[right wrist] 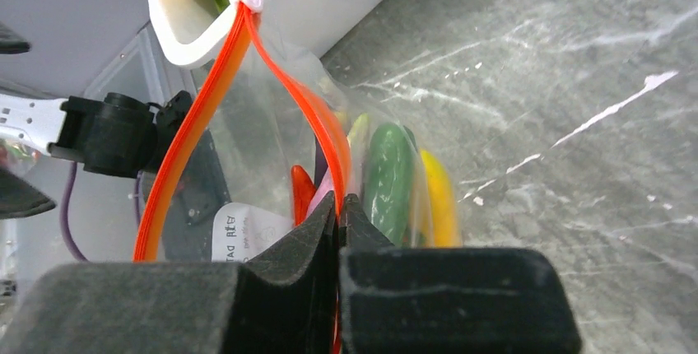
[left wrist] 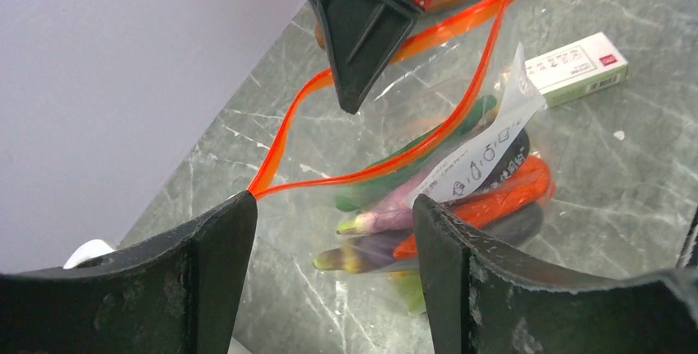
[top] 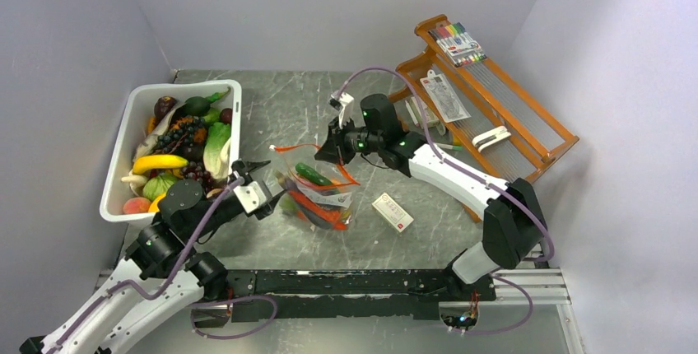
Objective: Place the food in the zip-top bag and seal the zipper
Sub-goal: Zip the zipper food storage bag at the center of the board.
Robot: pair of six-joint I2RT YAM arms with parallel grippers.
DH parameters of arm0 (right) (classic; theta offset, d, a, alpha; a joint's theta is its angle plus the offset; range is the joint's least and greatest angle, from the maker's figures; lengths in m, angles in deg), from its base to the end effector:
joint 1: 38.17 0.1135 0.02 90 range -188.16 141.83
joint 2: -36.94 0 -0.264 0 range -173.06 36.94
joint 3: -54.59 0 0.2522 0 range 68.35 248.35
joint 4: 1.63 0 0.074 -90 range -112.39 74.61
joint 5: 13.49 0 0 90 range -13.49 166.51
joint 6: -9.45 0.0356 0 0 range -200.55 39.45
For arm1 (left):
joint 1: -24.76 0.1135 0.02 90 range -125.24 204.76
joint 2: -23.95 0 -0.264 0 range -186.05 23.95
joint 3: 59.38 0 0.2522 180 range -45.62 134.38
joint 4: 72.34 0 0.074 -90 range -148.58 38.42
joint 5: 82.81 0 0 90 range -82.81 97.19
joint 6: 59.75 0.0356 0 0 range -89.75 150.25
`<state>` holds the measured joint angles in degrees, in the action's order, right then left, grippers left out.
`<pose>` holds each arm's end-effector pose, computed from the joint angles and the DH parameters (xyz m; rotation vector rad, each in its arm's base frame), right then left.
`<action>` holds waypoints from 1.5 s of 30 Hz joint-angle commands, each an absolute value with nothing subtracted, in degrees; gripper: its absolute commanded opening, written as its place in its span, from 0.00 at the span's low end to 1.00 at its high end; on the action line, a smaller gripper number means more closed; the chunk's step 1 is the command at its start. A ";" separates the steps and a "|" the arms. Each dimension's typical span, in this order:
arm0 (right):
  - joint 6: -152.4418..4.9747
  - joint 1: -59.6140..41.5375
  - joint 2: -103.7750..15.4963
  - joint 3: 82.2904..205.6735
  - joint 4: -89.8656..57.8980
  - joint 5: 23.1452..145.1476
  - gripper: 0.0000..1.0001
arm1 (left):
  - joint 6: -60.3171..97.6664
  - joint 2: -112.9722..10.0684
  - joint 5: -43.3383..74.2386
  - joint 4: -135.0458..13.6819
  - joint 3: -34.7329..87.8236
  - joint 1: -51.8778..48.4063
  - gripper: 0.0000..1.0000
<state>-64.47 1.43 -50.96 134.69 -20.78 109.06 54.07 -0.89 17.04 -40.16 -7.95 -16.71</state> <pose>0.2597 0.2397 0.2960 -0.8105 2.0149 1.1643 0.0818 -0.0804 0.3267 1.0141 1.3402 -0.3758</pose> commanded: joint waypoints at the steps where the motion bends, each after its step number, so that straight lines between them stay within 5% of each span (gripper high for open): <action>1: -71.26 1.31 -47.83 132.10 -14.44 110.11 0.00 | 59.31 -0.08 16.22 -44.21 -10.58 -17.07 0.68; 12: -81.46 1.31 -45.36 130.12 -14.51 114.13 0.00 | 57.29 4.59 16.45 -48.91 -18.07 -17.02 0.71; 23: -82.23 1.32 -44.85 128.01 -10.99 116.58 0.00 | 61.11 -4.59 14.80 -51.57 -13.40 -15.86 0.75; 36: -85.84 1.24 -43.95 126.23 -8.55 119.73 0.00 | 67.39 -20.14 54.97 -45.87 0.67 13.87 0.71; 40: -80.68 1.18 -45.96 130.50 -12.37 114.70 0.00 | 63.25 -20.34 56.61 -48.95 0.07 14.04 0.70; 45: -57.63 1.23 -46.84 136.21 -17.02 102.79 0.00 | 41.82 -16.70 44.63 -62.34 -3.06 14.04 0.68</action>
